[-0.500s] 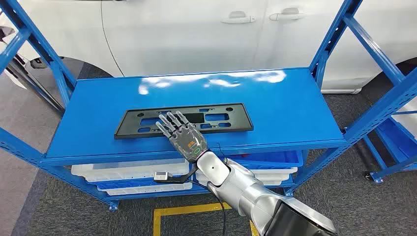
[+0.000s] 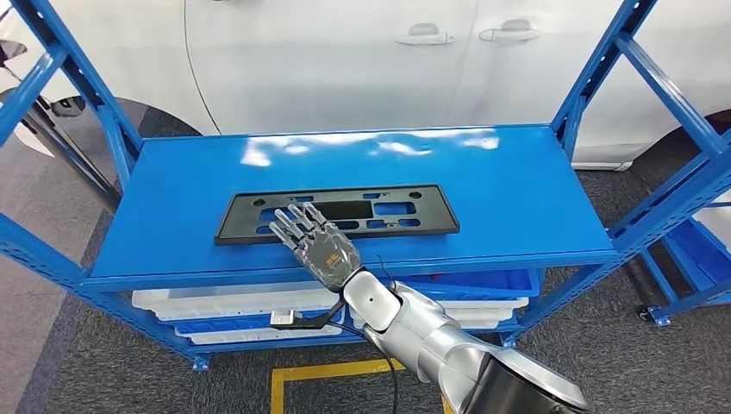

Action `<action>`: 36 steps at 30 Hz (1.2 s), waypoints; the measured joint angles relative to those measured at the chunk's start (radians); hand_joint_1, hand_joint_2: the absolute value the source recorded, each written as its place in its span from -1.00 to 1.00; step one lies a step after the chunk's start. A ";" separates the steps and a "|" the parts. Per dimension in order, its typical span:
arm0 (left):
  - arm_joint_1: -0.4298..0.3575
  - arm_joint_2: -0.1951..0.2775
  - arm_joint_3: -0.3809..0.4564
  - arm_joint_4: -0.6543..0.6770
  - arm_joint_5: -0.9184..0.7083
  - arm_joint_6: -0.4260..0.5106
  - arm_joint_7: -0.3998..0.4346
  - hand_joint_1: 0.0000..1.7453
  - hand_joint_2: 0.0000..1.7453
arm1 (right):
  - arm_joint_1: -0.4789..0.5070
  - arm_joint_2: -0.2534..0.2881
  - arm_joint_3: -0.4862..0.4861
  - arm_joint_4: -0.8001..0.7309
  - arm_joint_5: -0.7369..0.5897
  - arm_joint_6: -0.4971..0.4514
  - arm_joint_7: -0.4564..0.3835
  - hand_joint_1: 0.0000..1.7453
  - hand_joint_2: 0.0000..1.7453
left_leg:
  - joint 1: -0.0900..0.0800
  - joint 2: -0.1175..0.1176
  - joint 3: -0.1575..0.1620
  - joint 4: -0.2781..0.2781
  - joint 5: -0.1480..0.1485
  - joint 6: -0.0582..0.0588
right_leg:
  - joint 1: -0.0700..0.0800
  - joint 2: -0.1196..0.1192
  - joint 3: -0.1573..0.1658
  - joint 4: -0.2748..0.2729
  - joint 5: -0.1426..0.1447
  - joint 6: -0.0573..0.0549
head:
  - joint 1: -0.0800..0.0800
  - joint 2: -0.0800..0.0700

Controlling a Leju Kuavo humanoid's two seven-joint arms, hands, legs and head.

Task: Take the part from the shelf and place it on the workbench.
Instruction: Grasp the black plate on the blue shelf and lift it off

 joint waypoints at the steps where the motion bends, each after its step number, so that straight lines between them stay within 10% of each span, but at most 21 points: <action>1: -0.001 0.000 -0.002 0.000 0.000 0.000 -0.001 -1.00 -1.00 | 0.000 0.000 0.000 0.000 0.000 0.000 0.001 -1.00 1.00 | 0.000 0.000 0.002 -0.002 0.000 0.006 | -0.001 0.000 -0.020 0.043 -0.025 0.004 | 0.000 0.000; 5: -0.003 0.001 -0.005 0.000 0.001 -0.002 -0.006 -1.00 -1.00 | 0.005 -0.001 0.000 0.003 0.000 0.000 0.004 -1.00 1.00 | -0.005 0.001 0.003 0.000 -0.006 0.015 | -0.002 -0.001 -0.140 0.266 -0.099 0.009 | 0.000 0.000; 10: 0.000 0.000 -0.006 0.000 0.004 -0.002 -0.008 -1.00 -1.00 | 0.000 0.000 -0.005 0.006 -0.003 0.000 0.005 -1.00 1.00 | -0.010 -0.001 0.021 0.001 -0.021 0.004 | 0.007 -0.002 -0.025 0.003 0.038 -0.017 | 0.000 0.000; 15: 0.001 0.002 -0.006 0.000 0.009 -0.002 -0.014 -1.00 -1.00 | -0.005 0.002 -0.020 0.009 -0.005 0.000 0.005 -1.00 1.00 | -0.012 0.001 0.029 0.014 -0.042 -0.021 | 0.004 0.000 0.009 -0.039 0.032 -0.039 | 0.000 0.000; 20: 0.007 0.003 -0.006 0.000 0.011 -0.001 -0.016 -1.00 -1.00 | -0.005 0.005 -0.033 0.011 -0.004 0.000 0.005 -1.00 1.00 | -0.006 0.002 -0.118 0.270 -0.120 -0.039 | 0.002 -0.002 0.044 -0.047 0.010 -0.052 | 0.000 0.000; 24: 0.009 0.006 -0.006 0.000 0.012 -0.001 -0.017 -1.00 -1.00 | -0.003 0.005 -0.044 0.011 -0.003 0.000 0.000 -1.00 1.00 | -0.005 0.004 -0.062 0.086 0.023 -0.036 | 0.003 0.000 0.081 -0.043 -0.020 -0.042 | 0.000 0.000; 27: 0.008 0.007 -0.006 0.000 0.013 0.001 -0.020 -1.00 -1.00 | -0.003 0.006 -0.050 0.011 -0.002 0.000 -0.005 -1.00 1.00 | -0.011 0.002 -0.025 0.007 0.034 -0.019 | 0.008 0.001 0.086 -0.041 -0.032 -0.027 | 0.000 0.000; 31: 0.009 0.007 -0.006 0.000 0.017 0.001 -0.025 -1.00 -1.00 | -0.008 0.007 -0.051 0.014 -0.001 0.001 -0.005 0.99 1.00 | -0.006 0.001 -0.017 -0.006 0.026 0.005 | 0.005 -0.001 0.065 0.006 -0.068 -0.007 | 0.000 0.000; 34: 0.007 0.007 -0.006 0.000 0.021 0.002 -0.029 -1.00 -1.00 | -0.011 0.009 -0.051 0.037 -0.005 0.026 -0.004 1.00 1.00 | -0.007 0.002 -0.013 -0.008 0.020 0.015 | 0.001 -0.001 -0.049 0.206 -0.144 0.001 | 0.000 0.000; 36: 0.009 0.008 -0.006 0.000 0.023 0.002 -0.032 -1.00 -1.00 | -0.011 0.009 -0.051 0.054 -0.008 0.052 -0.004 1.00 1.00 | -0.007 0.001 -0.008 -0.007 0.016 0.017 | 0.000 -0.001 -0.097 0.263 -0.134 0.001 | 0.000 0.000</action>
